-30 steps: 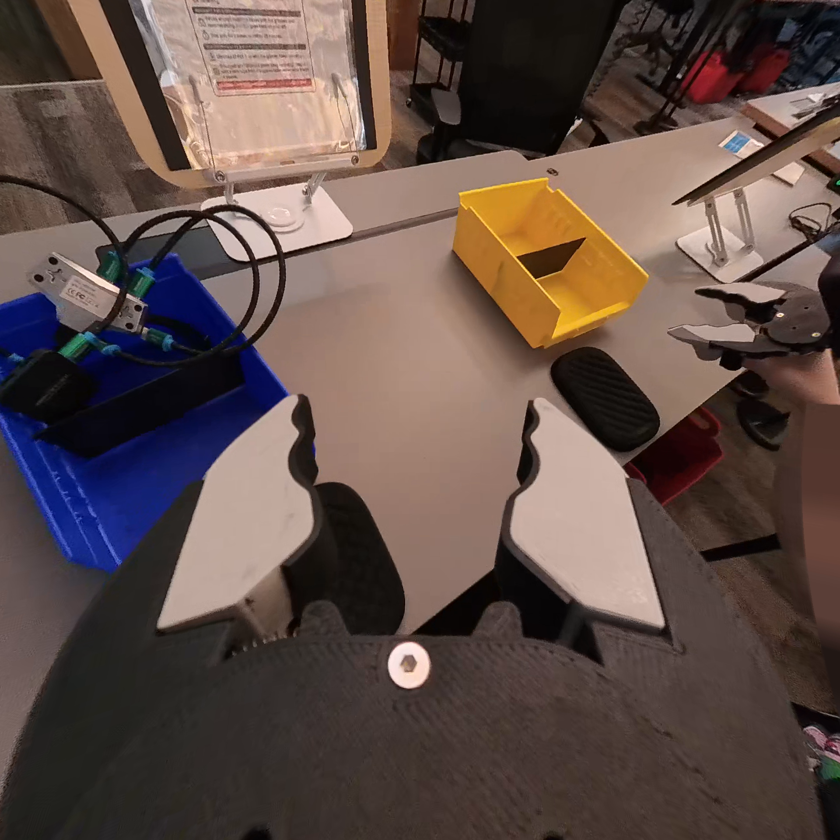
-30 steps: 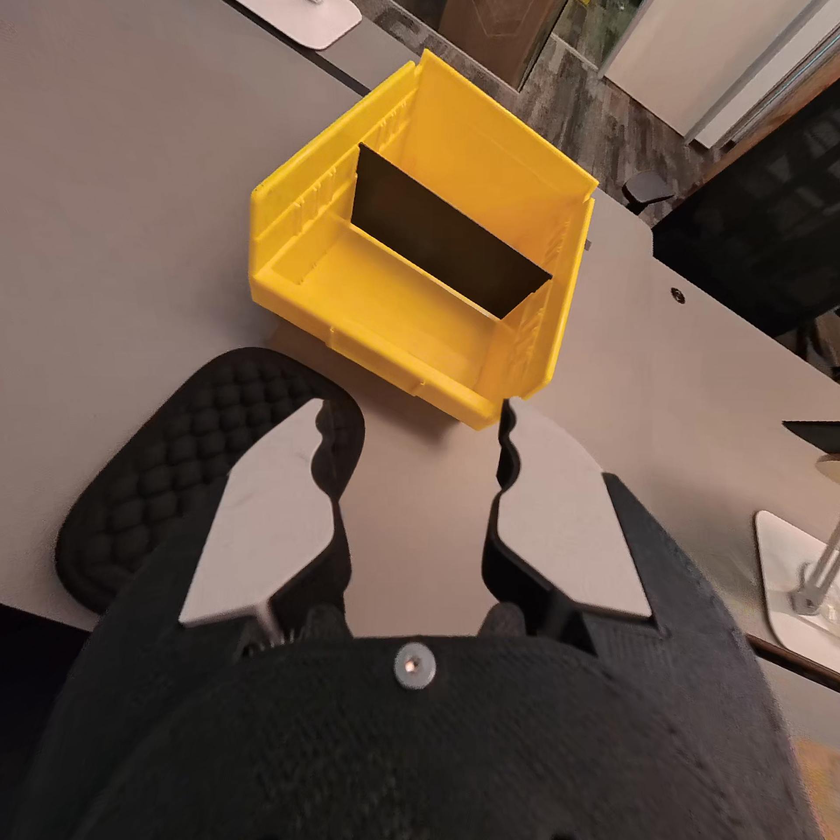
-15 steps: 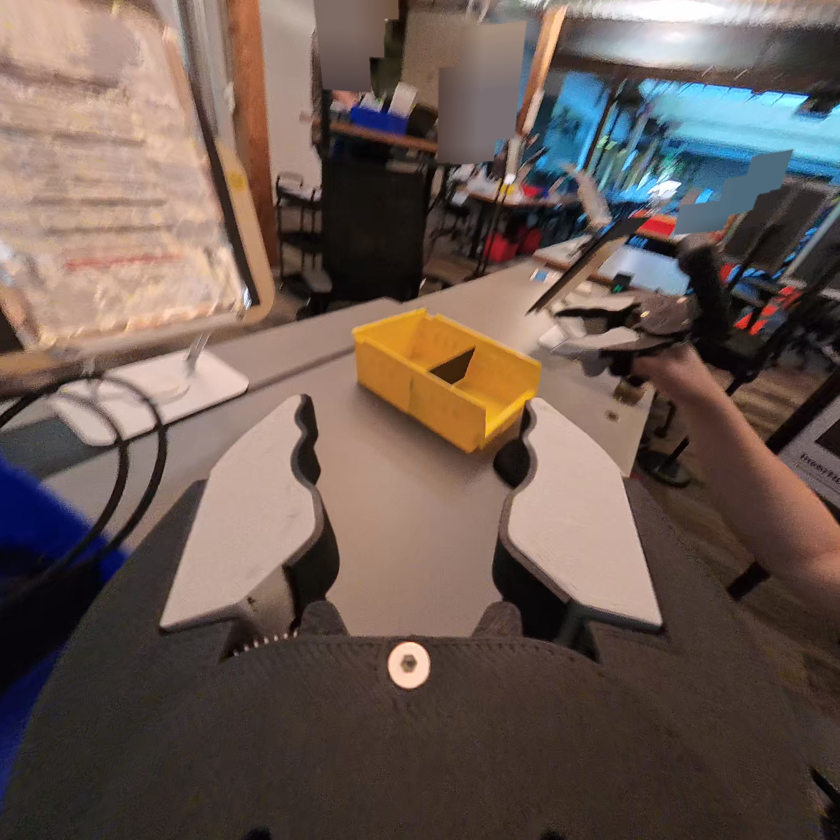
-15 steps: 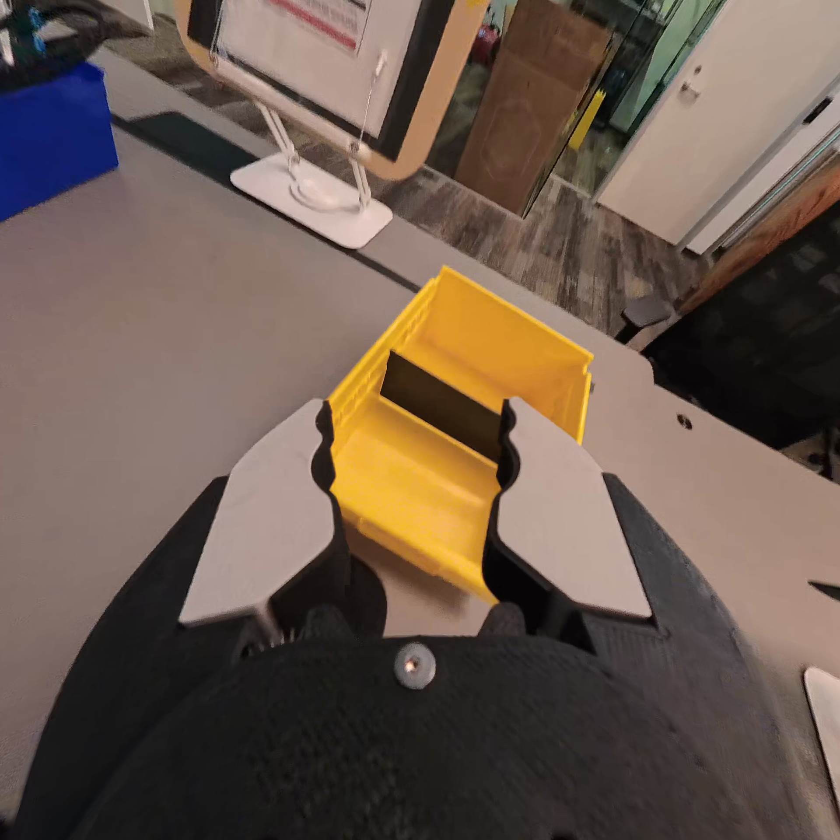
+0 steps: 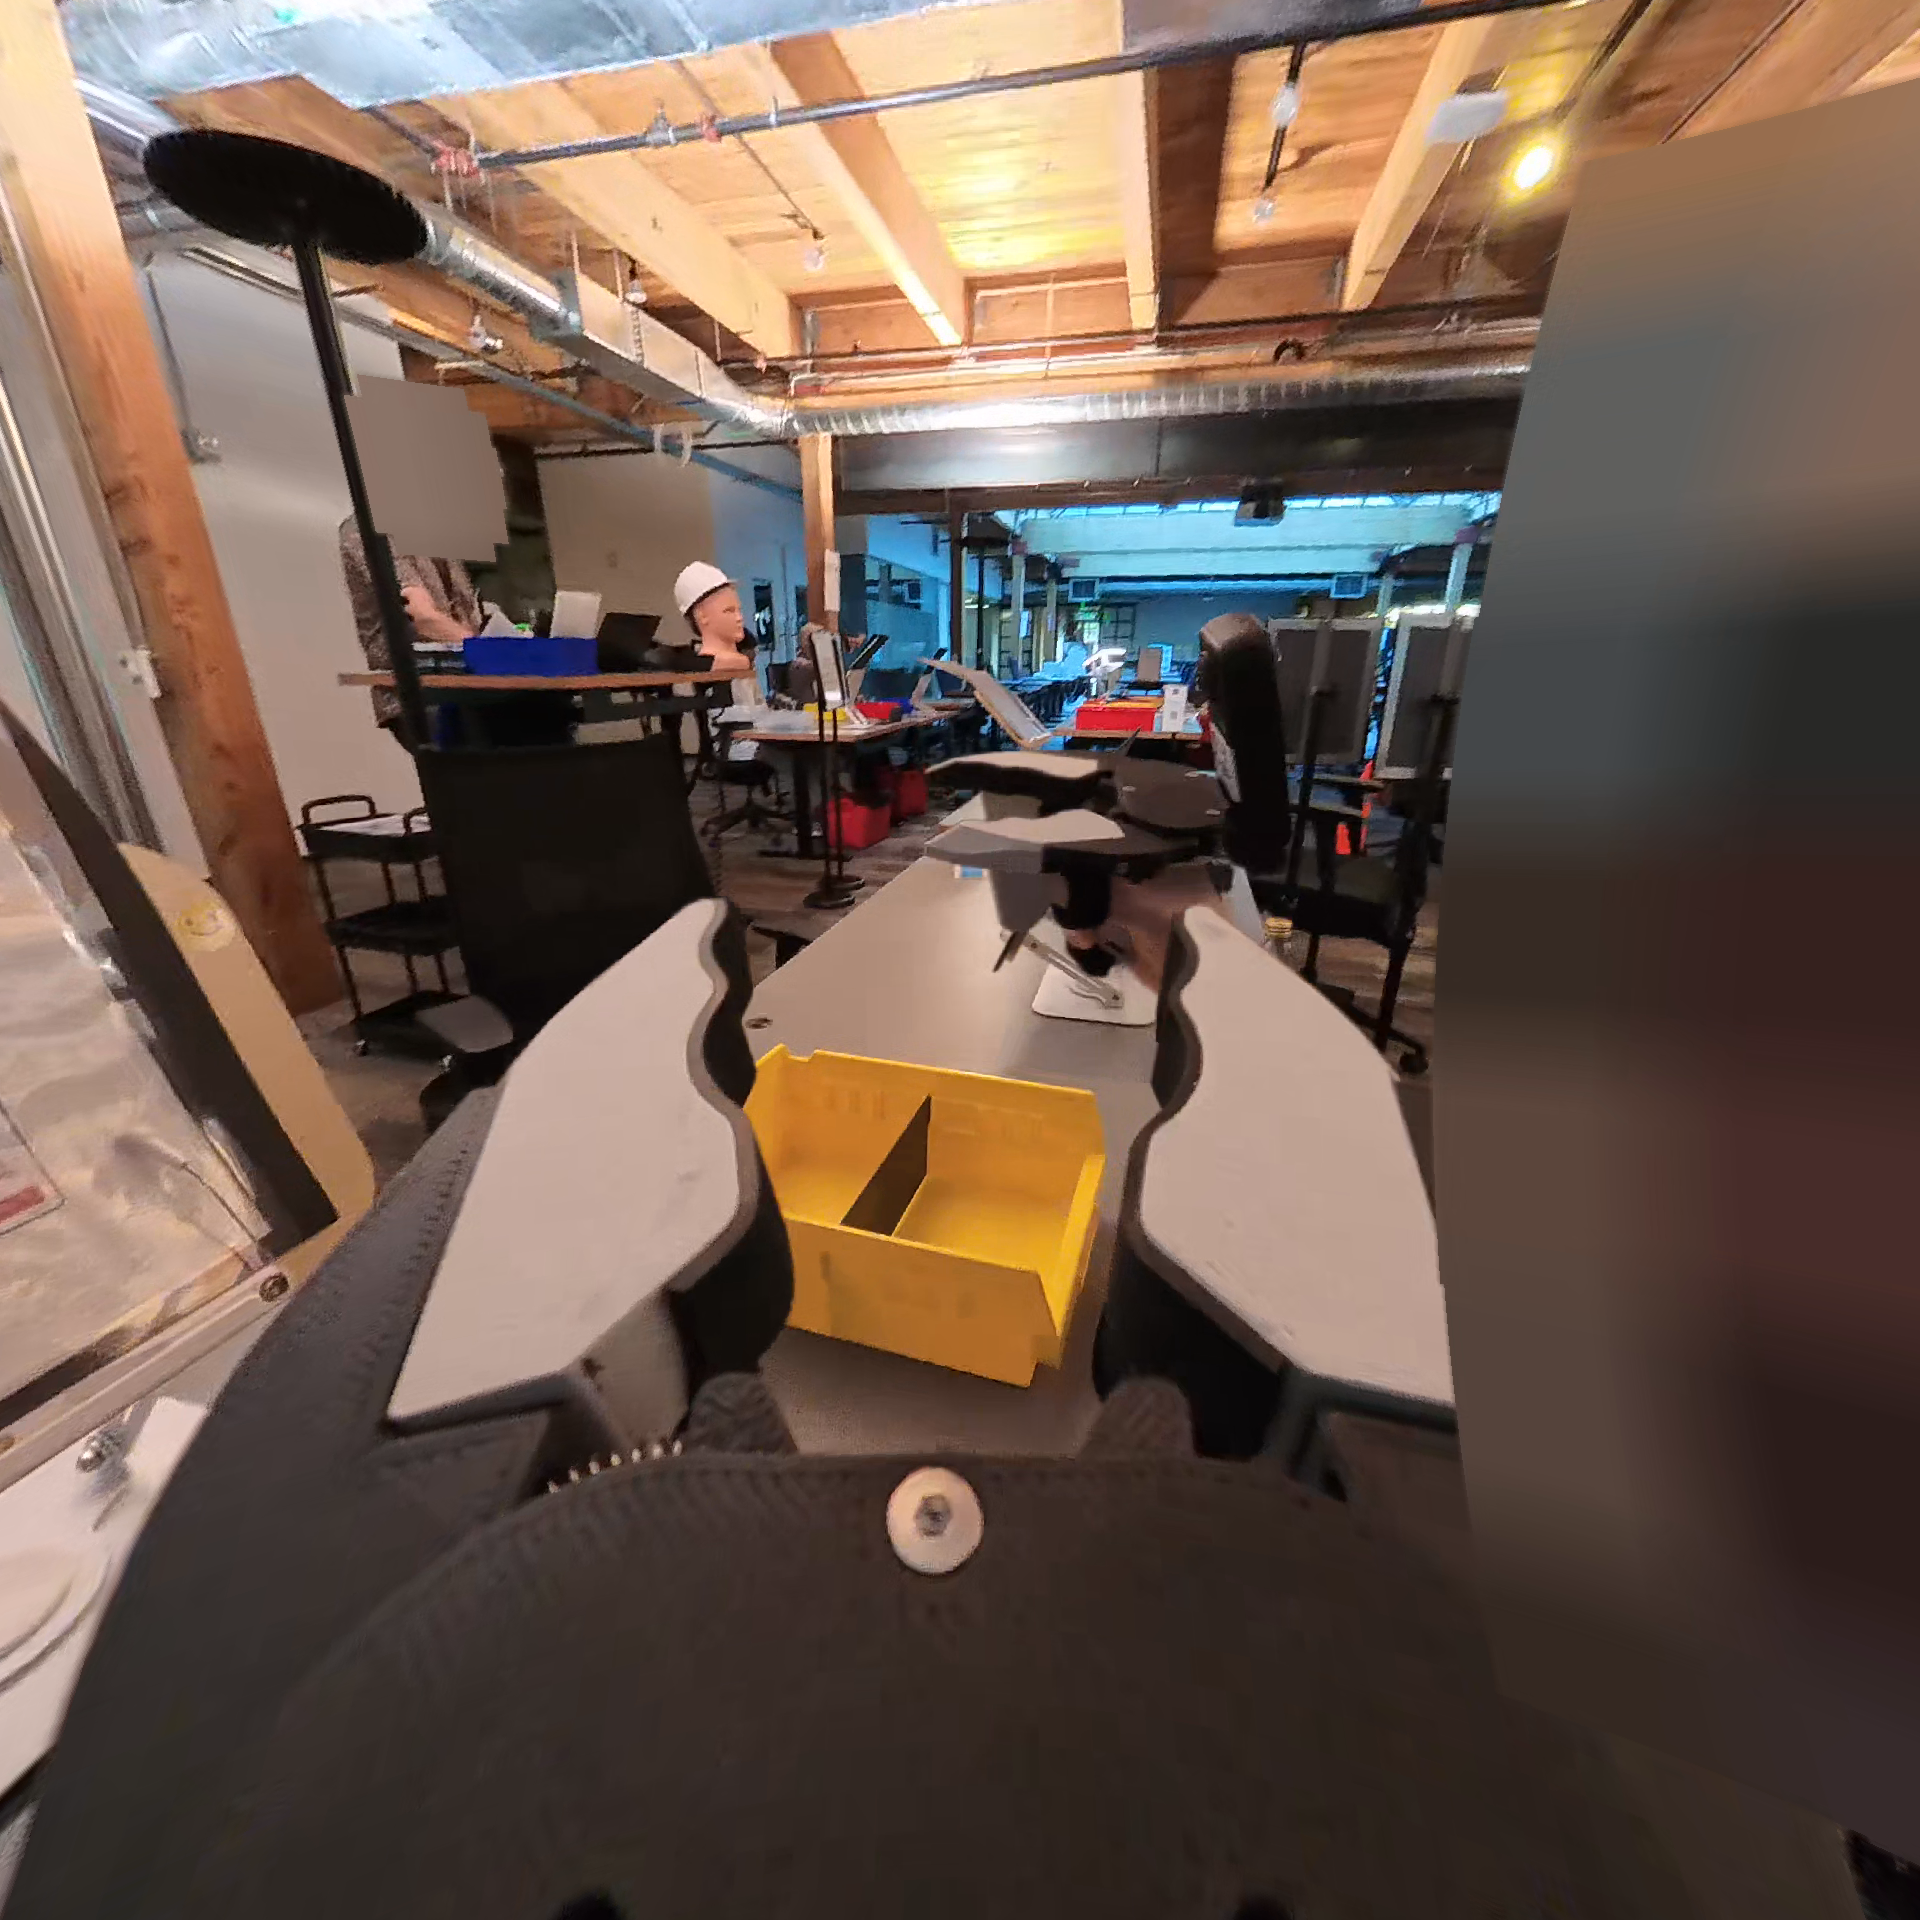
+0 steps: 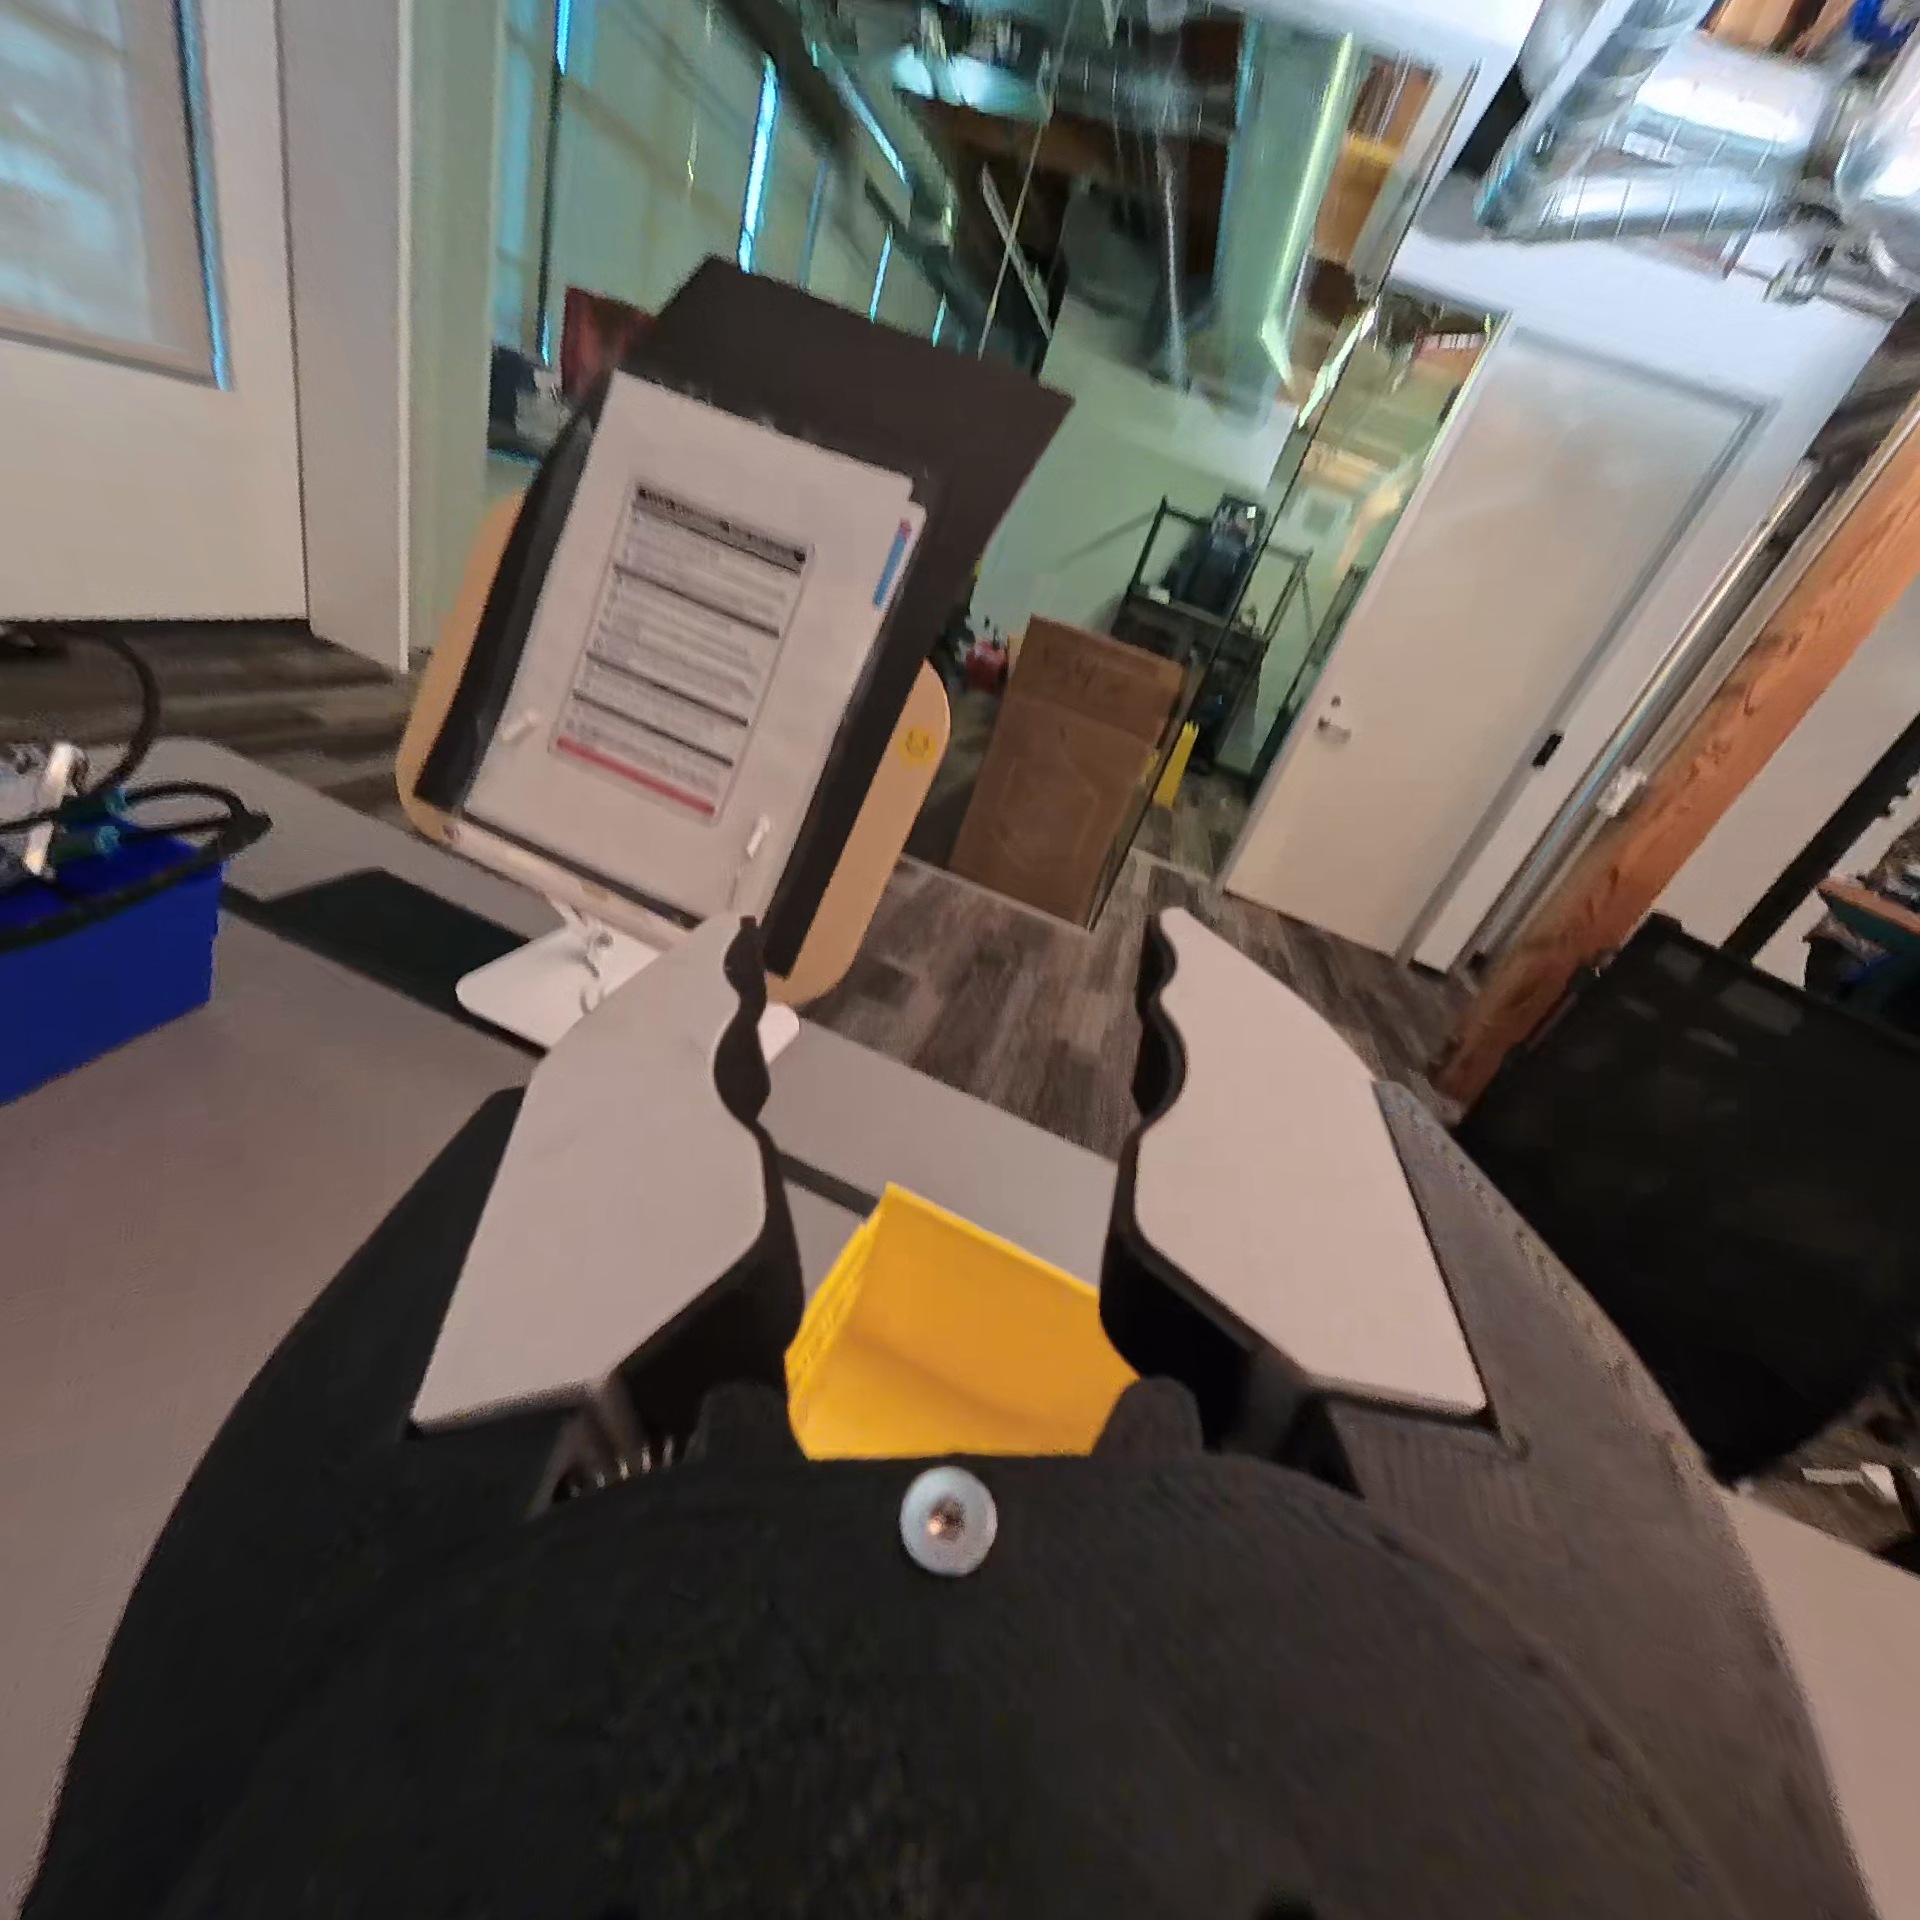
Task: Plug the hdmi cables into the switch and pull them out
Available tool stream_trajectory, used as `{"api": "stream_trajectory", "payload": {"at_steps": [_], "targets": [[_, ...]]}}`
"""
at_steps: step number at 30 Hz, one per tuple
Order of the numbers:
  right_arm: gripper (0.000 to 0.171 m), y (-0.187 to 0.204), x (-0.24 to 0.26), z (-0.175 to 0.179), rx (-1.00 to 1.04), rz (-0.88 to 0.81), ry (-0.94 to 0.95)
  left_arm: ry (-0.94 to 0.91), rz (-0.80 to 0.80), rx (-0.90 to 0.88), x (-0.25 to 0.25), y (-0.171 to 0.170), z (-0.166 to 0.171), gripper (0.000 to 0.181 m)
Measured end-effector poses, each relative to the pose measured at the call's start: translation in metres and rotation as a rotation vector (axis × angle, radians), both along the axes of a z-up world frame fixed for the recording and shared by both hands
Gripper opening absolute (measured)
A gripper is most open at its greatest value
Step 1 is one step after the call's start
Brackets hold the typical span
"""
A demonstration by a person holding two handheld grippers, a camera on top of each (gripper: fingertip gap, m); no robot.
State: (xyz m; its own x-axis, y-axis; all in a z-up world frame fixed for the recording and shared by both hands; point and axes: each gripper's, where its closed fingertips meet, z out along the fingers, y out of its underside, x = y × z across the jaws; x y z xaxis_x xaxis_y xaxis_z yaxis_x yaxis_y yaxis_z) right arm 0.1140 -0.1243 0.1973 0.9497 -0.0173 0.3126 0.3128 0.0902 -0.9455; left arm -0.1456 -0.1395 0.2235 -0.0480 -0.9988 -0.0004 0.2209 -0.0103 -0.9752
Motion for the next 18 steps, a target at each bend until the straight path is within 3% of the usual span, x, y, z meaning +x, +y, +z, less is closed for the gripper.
{"api": "stream_trajectory", "payload": {"at_steps": [5,10,14,18], "targets": [[0.069,0.017,-0.043,0.001,0.045,0.125,0.056,0.058,0.158,0.018,-0.03,0.013,-0.007,0.072],[0.072,0.026,-0.085,-0.035,-0.105,0.125,-0.054,0.016,0.324,0.0,-0.099,0.01,-0.01,0.071],[0.072,0.03,-0.122,-0.03,-0.125,0.309,0.043,-0.184,0.42,0.003,-0.15,0.003,0.009,0.061],[0.074,0.047,-0.12,-0.028,-0.166,0.288,0.037,-0.127,0.514,0.007,-0.166,0.02,0.022,0.064]]}}
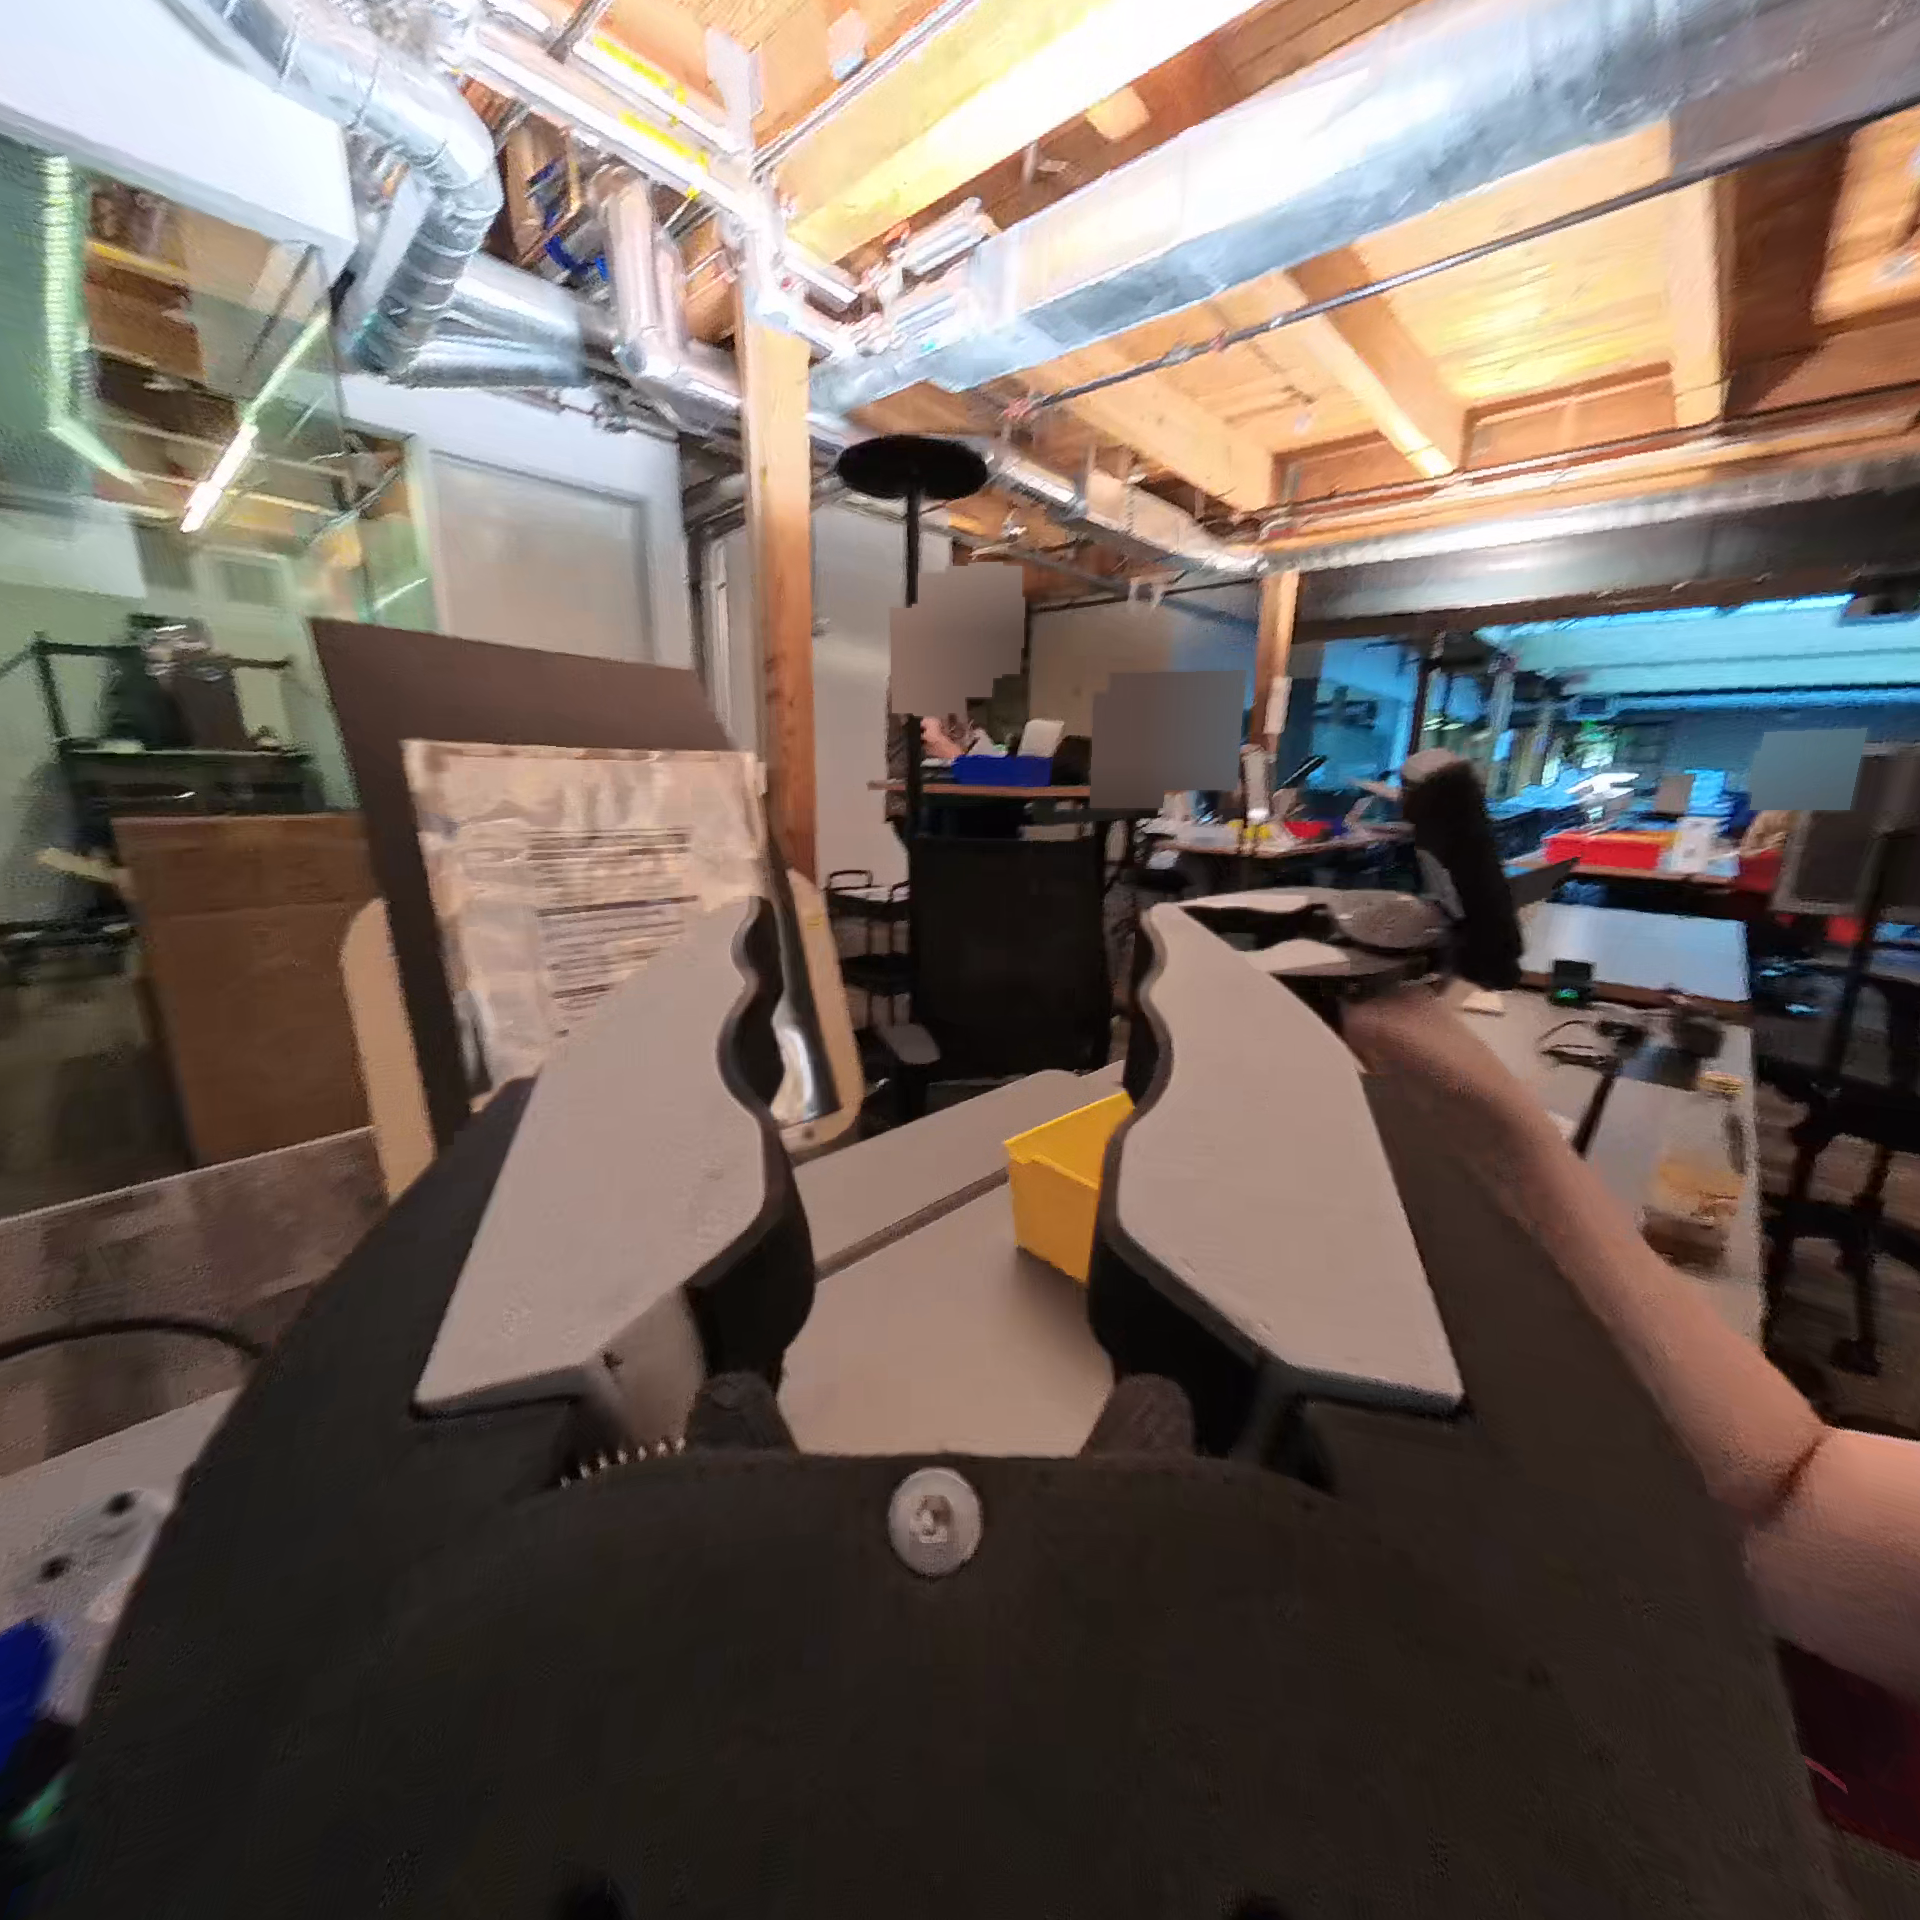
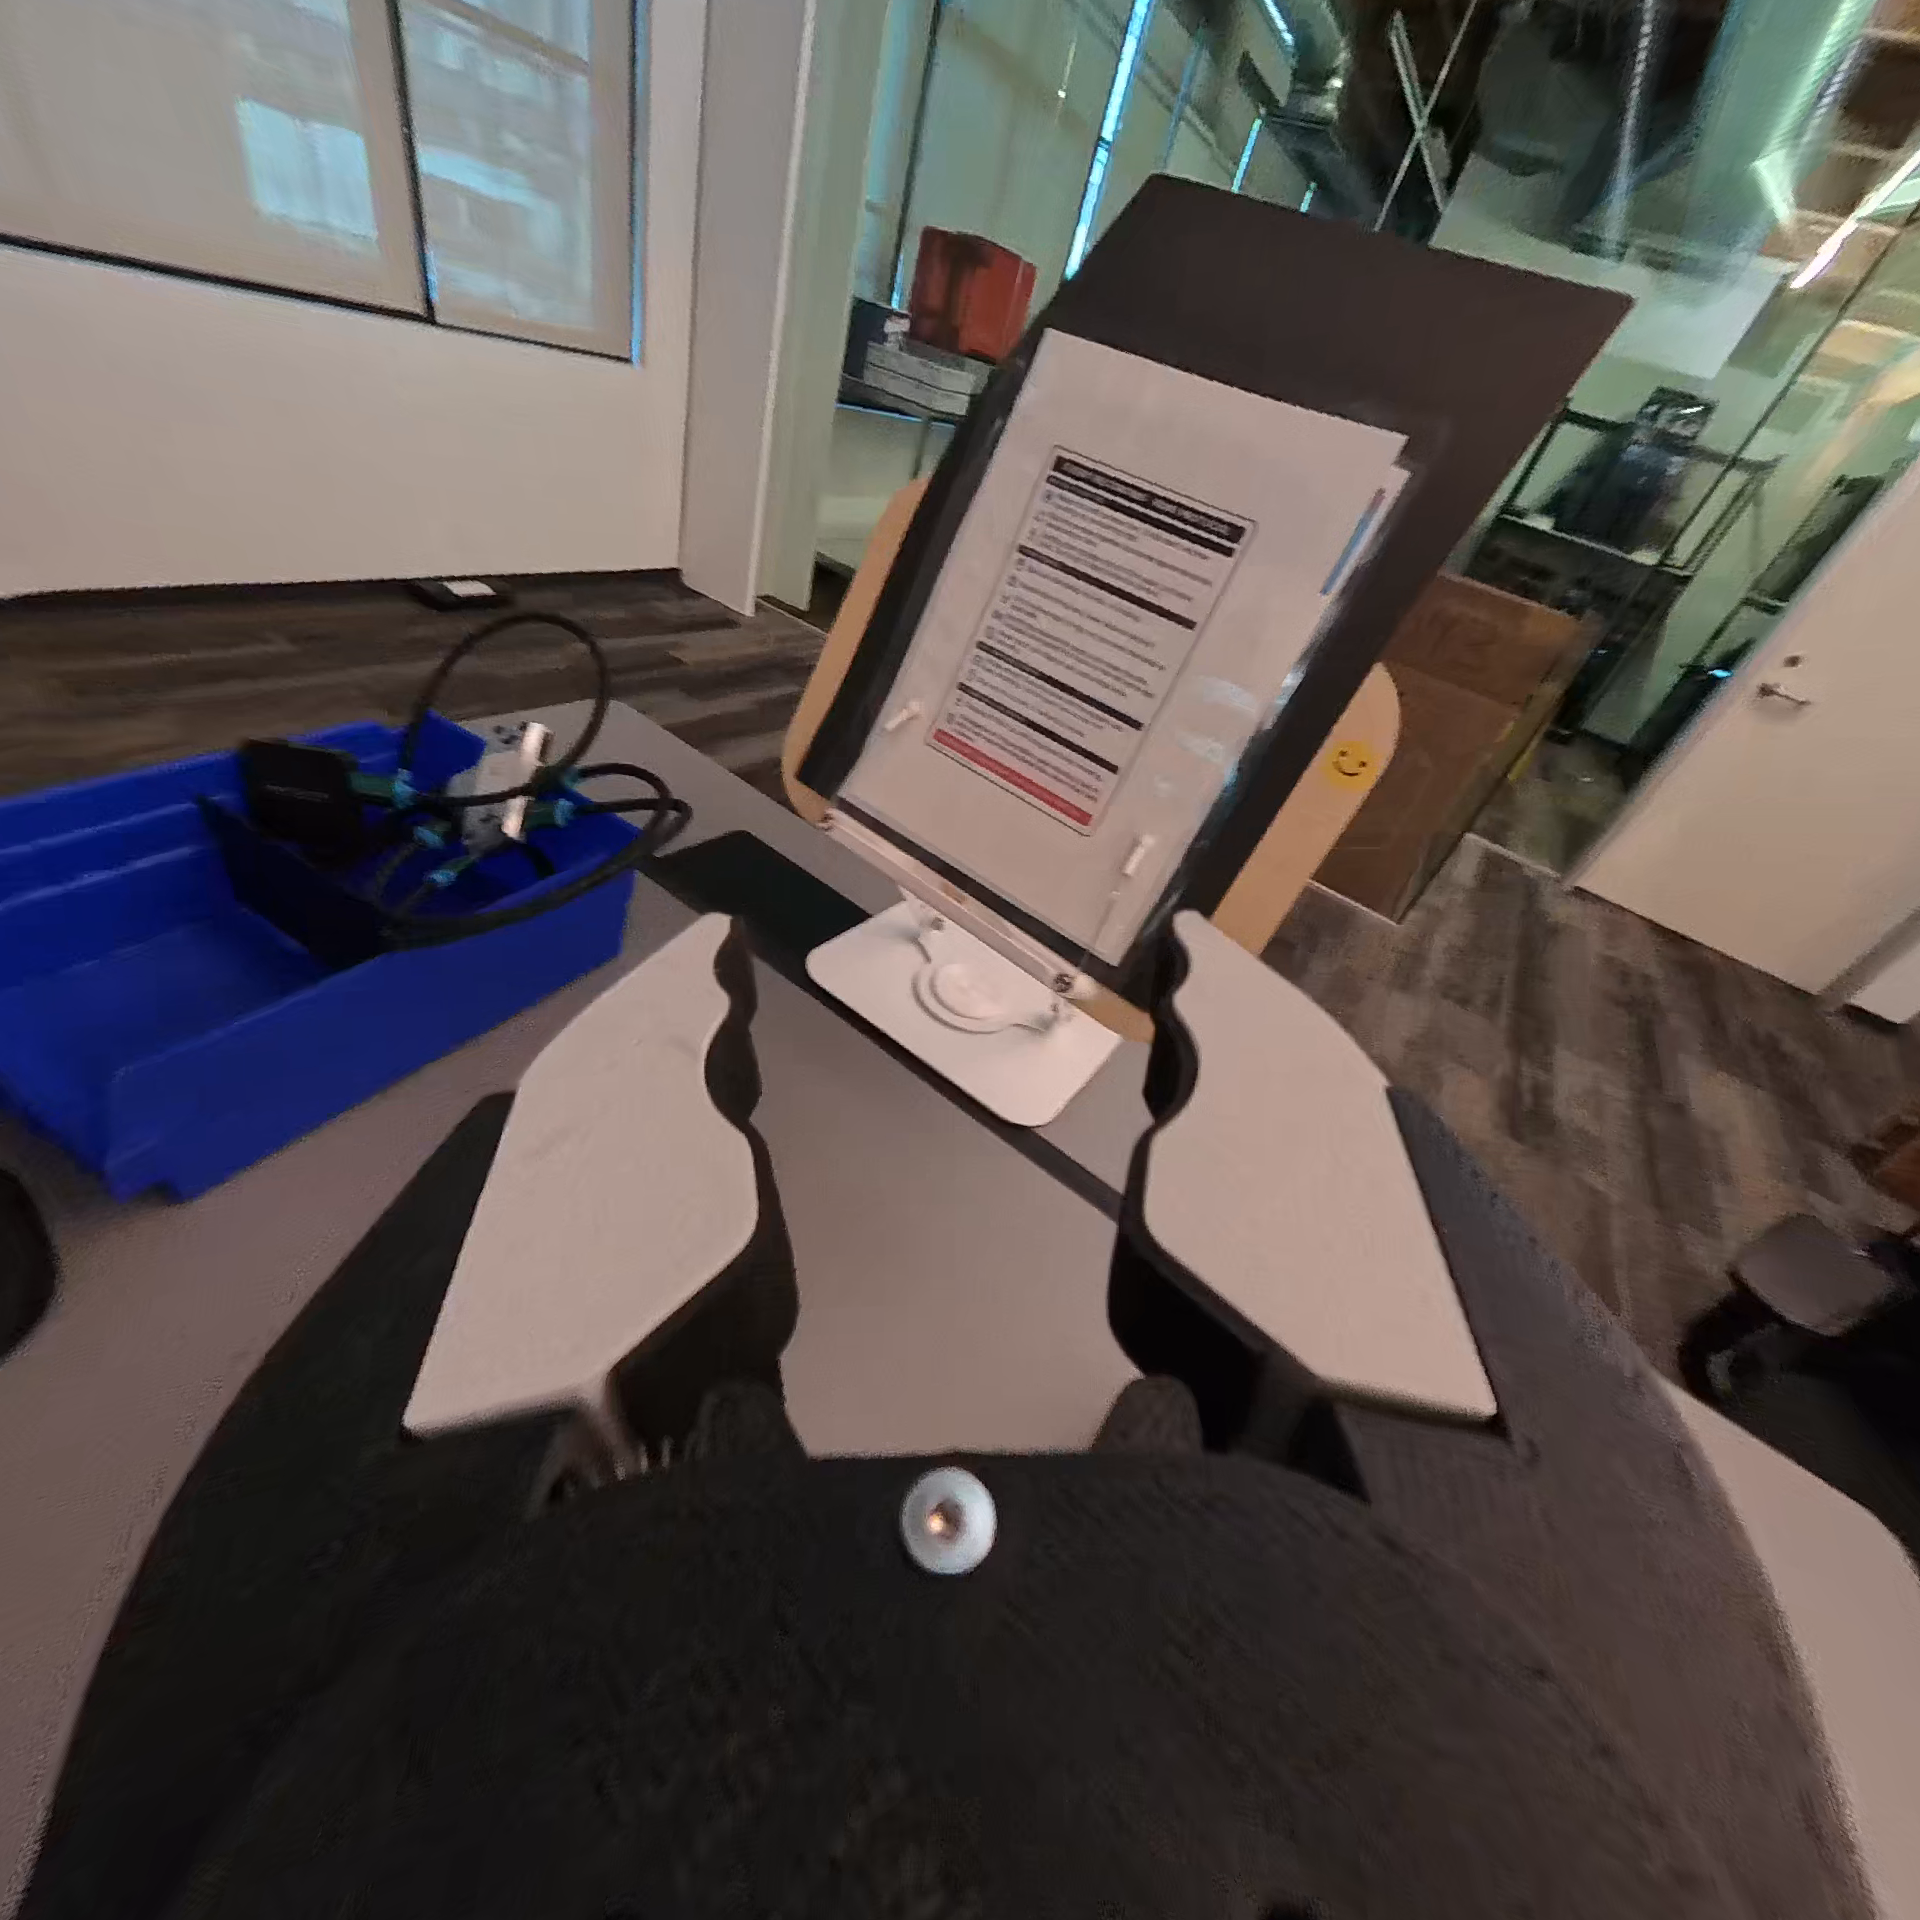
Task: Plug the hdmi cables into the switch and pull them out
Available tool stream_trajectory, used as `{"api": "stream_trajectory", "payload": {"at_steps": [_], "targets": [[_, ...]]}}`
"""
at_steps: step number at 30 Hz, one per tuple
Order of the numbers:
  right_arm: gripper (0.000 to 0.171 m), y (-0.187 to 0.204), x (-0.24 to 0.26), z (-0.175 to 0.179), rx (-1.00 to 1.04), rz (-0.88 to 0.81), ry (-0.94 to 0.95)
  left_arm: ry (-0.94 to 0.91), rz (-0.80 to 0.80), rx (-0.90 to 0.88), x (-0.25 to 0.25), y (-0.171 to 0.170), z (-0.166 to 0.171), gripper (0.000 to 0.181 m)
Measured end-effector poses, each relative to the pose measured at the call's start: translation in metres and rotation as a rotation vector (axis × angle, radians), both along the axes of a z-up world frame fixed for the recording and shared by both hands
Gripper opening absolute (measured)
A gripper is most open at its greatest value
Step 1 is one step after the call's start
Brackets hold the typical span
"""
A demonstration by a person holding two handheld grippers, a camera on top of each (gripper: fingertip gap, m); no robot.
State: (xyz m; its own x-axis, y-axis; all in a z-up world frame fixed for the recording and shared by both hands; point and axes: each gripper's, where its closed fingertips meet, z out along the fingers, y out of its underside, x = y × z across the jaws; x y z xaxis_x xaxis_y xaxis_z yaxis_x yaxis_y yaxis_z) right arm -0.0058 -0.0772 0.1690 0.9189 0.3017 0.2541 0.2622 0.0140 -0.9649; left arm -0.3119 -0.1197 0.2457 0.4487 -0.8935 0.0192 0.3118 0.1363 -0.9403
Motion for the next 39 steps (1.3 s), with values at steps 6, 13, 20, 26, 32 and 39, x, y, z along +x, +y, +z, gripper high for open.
{"api": "stream_trajectory", "payload": {"at_steps": [6,13,20,26,32,39], "targets": [[0.072,0.019,0.034,-0.031,0.006,-0.032,-0.031,0.073,-0.084,-0.137,0.04,0.055,-0.001,0.066],[0.071,0.027,0.091,-0.05,0.038,-0.181,0.016,0.152,-0.152,-0.297,0.086,0.108,-0.067,0.061],[0.072,0.022,0.086,-0.058,-0.069,-0.136,0.065,0.493,0.251,-0.262,0.047,0.147,-0.102,0.068],[0.072,0.005,0.061,-0.043,-0.073,-0.088,-0.009,0.825,0.504,-0.426,-0.026,0.178,-0.165,0.074],[0.071,-0.009,0.049,-0.032,-0.029,-0.048,-0.007,0.947,0.552,-0.423,-0.087,0.221,-0.232,0.063],[0.071,0.005,0.062,-0.049,-0.095,-0.086,-0.027,0.883,0.423,-0.393,-0.09,0.25,-0.263,0.067]]}}
